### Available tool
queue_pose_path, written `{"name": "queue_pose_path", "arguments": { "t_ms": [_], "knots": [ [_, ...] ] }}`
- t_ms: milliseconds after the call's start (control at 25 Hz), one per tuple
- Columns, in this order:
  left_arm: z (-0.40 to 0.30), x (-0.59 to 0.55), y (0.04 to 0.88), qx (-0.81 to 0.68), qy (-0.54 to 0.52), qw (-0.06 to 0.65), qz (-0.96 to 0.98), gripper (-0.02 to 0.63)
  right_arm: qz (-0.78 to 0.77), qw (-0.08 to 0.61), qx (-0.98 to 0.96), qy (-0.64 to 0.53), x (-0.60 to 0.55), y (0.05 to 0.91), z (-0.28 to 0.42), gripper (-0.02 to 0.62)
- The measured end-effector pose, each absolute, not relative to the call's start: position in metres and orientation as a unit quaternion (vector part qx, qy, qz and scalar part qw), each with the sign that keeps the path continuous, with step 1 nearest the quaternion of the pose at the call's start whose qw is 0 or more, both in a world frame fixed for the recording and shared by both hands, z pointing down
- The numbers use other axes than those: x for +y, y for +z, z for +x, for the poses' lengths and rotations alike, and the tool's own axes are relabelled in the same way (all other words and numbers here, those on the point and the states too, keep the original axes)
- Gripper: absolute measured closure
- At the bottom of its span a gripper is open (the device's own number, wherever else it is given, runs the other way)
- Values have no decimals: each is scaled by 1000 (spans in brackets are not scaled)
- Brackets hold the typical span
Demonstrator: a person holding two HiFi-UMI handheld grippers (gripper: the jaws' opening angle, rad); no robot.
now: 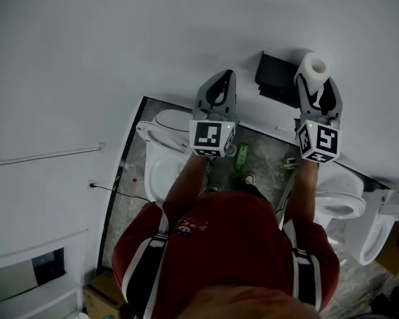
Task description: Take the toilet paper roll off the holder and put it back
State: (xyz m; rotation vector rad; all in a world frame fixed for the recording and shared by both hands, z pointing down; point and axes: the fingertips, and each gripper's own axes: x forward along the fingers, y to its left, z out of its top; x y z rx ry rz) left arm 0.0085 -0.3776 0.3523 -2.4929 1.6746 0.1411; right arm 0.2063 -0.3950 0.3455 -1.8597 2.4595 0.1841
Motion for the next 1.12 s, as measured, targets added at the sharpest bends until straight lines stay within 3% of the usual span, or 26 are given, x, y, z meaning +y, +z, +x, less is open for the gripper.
{"name": "queue_pose_path", "arguments": {
  "t_ms": [520,1120],
  "knots": [
    [28,-370,338,508,71,71,-855,588,-652,51,750,98,-355,307,234,304],
    [70,-346,349,436,71,62,-895,588,-725,32,685,68,-297,342,278,304]
  ]
}}
